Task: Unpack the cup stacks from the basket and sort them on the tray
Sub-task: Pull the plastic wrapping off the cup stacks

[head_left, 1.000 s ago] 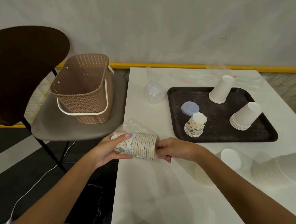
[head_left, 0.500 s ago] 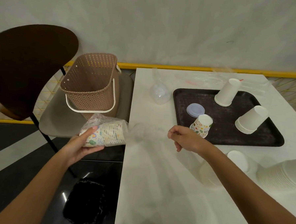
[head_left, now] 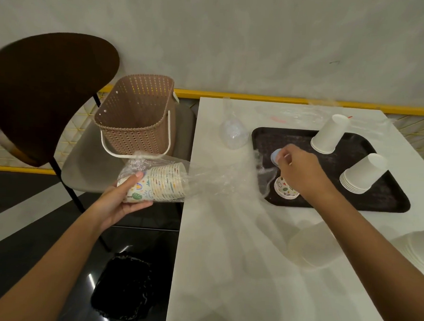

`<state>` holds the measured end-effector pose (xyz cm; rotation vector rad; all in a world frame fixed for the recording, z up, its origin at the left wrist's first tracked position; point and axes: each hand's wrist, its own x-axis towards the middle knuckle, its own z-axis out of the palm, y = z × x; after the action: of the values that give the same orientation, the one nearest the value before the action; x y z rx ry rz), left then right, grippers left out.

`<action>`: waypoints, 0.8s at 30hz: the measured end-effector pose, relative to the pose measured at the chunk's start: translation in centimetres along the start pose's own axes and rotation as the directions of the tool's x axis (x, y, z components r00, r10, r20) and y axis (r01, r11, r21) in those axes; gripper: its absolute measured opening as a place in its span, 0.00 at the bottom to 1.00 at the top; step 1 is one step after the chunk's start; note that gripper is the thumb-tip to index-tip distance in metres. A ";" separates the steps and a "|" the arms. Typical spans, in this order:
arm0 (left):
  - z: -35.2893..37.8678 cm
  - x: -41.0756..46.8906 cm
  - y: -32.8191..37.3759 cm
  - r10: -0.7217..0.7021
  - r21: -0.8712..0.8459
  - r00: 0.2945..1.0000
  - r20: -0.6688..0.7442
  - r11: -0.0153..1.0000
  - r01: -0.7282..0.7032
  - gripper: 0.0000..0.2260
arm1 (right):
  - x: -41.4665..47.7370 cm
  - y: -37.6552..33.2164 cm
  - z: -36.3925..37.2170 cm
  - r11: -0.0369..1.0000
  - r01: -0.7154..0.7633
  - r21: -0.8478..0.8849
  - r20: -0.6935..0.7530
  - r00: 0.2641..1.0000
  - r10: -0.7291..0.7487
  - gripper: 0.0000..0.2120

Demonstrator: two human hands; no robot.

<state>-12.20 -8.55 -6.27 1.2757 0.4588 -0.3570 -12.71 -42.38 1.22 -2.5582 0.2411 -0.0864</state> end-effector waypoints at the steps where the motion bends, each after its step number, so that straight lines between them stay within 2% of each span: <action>1: 0.3 0.0 0.0 0.001 0.005 1.000 0.007 1.000 -0.001 0.15 | -0.2 -0.3 -0.3 0.996 0.033 0.086 -0.050 0.998 -0.029 0.07; 3: 1.1 0.0 0.0 -0.001 0.019 1.000 0.026 1.000 0.001 0.18 | -0.9 -1.1 -0.6 0.975 0.156 0.156 -0.108 0.984 -0.140 0.06; 5: 2.2 -0.1 0.0 0.001 0.059 0.998 0.055 0.998 -0.004 0.19 | -1.3 -1.9 -0.5 0.953 0.262 0.151 -0.060 0.965 -0.255 0.10; 8: 4.1 -0.3 0.3 0.017 0.155 0.997 0.073 0.988 -0.028 0.21 | -1.5 -2.9 0.9 0.947 0.287 0.144 0.219 0.924 -0.314 0.15; 10: 5.4 -0.5 0.7 0.046 0.217 0.996 0.074 0.974 -0.061 0.20 | -1.6 -3.3 2.2 0.964 0.242 0.112 0.448 0.853 -0.266 0.22; 12: 6.6 -0.9 1.2 0.104 0.308 0.991 0.088 0.943 -0.126 0.17 | -1.6 -3.4 3.4 0.977 0.180 0.115 0.578 0.787 -0.214 0.27; 14: 7.8 -1.3 1.6 0.174 0.447 0.975 0.140 0.867 -0.219 0.16 | -1.5 -3.2 4.0 0.978 0.126 0.167 0.571 0.796 -0.200 0.27; 16: 9.0 -1.9 1.6 0.229 0.572 0.946 0.230 0.754 -0.322 0.17 | -1.4 -3.0 4.1 0.955 0.052 0.291 0.479 0.856 -0.193 0.24; 19: 10.9 -2.5 1.0 0.279 0.711 0.889 0.363 0.534 -0.458 0.21 | -1.1 -2.7 3.2 0.905 -0.007 0.425 0.381 0.908 -0.172 0.19; 21: 12.3 -2.9 0.3 0.269 0.761 0.857 0.439 0.395 -0.514 0.28 | -1.3 -2.6 2.1 0.902 0.006 0.432 0.405 0.892 -0.199 0.16; 24: 14.3 -3.4 -0.6 0.225 0.764 0.827 0.516 0.316 -0.563 0.39 | -2.0 -2.4 0.3 0.951 0.117 0.288 0.523 0.812 -0.258 0.15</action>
<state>-13.61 -22.51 -1.84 2.3018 -0.4771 -0.3758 -14.23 -39.87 2.24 -2.2344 -0.2406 0.5240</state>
